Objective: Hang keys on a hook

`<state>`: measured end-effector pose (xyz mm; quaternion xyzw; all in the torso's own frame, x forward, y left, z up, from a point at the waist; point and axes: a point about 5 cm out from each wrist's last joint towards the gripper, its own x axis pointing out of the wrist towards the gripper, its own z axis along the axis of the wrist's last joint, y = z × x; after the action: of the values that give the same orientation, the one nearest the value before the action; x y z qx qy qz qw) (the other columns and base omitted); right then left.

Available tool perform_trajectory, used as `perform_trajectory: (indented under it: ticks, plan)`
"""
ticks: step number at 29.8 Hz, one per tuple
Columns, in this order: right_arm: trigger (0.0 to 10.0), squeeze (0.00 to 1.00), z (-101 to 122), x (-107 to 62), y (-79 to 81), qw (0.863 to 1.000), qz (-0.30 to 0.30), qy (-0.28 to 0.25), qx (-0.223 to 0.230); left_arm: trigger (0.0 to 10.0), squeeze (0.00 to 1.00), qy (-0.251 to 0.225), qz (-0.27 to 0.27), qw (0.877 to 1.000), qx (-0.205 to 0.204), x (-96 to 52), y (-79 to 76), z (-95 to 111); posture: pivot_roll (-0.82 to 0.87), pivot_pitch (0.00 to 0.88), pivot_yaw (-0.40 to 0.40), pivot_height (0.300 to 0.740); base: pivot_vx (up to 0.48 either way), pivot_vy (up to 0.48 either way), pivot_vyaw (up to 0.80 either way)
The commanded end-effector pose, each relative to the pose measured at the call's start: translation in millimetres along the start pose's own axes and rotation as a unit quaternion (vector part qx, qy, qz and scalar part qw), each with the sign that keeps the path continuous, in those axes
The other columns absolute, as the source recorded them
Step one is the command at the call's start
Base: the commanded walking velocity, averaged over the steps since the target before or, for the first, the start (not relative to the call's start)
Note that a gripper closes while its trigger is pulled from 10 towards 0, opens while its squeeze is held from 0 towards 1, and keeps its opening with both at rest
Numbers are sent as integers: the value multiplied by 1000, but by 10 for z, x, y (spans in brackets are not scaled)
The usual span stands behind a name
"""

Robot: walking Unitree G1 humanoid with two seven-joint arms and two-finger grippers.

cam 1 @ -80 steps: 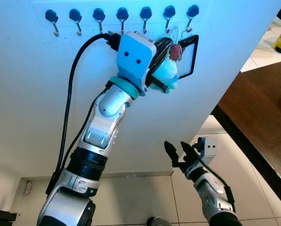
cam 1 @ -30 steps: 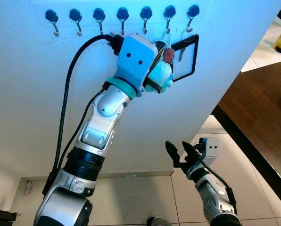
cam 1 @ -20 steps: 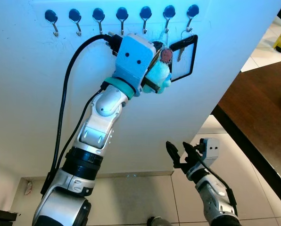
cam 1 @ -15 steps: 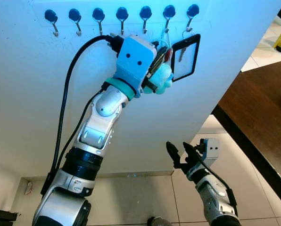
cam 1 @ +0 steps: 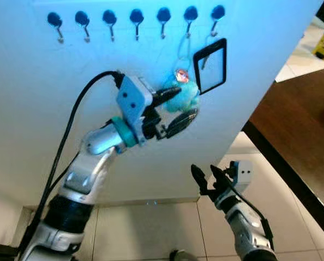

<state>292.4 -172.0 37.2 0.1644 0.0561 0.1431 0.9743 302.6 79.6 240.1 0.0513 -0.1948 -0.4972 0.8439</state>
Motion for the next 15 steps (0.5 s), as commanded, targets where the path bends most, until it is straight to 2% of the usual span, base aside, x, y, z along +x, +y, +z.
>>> perform_trajectory:
  ticks: [1, 4, 5, 6, 7, 8, 9, 10, 11, 12, 14, 15]
  plan:
    - [10000, 0, -109, -47, 3, 1000, -1, 21, 11, 10000, 1000, 2, -26, 999, -24, -83, -41, -15, -112, 91, 101, 740, 0, 0, 0]
    - [10000, 0, -124, -47, 3, 1000, 0, 26, 11, 10000, 1000, 21, -61, 995, -77, -226, -131, -115, -107, 88, 99, 740, 0, 0, 0]
    - [10000, 0, -124, -47, 3, 1000, 0, 26, 11, 10000, 1000, 21, -61, 995, -77, -226, -131, -115, -107, 88, 99, 740, 0, 0, 0]
    - [10000, 0, -155, -54, -4, 999, -2, 34, 12, 10000, 196, 71, -65, 990, -108, -375, -203, -375, -103, 85, 96, 740, 0, 0, 0]
    - [10000, 0, -155, -54, -4, 999, -2, 34, 12, 10000, 196, 71, -65, 990, -108, -375, -203, -375, -103, 85, 96, 740, 0, 0, 0]
    - [10000, 0, -183, -67, -15, 999, -4, 42, 14, 10000, 0, 108, -63, 984, -127, -474, -246, -554, -103, 84, 96, 740, 0, 0, 0]
    - [10000, 0, -183, -67, -15, 999, -4, 42, 14, 10000, 0, 108, -63, 984, -127, -474, -246, -554, -103, 84, 96, 740, 0, 0, 0]
    - [10000, 0, -230, -100, -44, 998, -11, 54, 15, 10000, 0, 144, -62, 977, -146, -576, -302, -727, -99, 82, 95, 740, 0, 0, 0]
    - [10000, 0, -230, -100, -44, 998, -11, 54, 15, 10000, 0, 144, -62, 977, -146, -576, -302, -727, -99, 82, 95, 740, 0, 0, 0]
    - [10000, 0, -285, -153, -90, 997, -20, 69, 14, 10000, 0, 202, -45, 961, -183, -768, -370, -1040, -97, 78, 93, 740, -262, 0, 0]
    - [10000, 0, -403, -302, -204, 994, -40, 103, 10, 10000, 0, 320, 18, 912, -254, -1259, -569, -1647, -99, 79, 94, 740, -302, 0, 0]
    - [10000, 0, -434, -348, -237, 993, -46, 112, 10, 10000, 0, 354, 36, 894, -272, -1416, -654, -1787, -99, 79, 94, 740, -315, 0, 0]
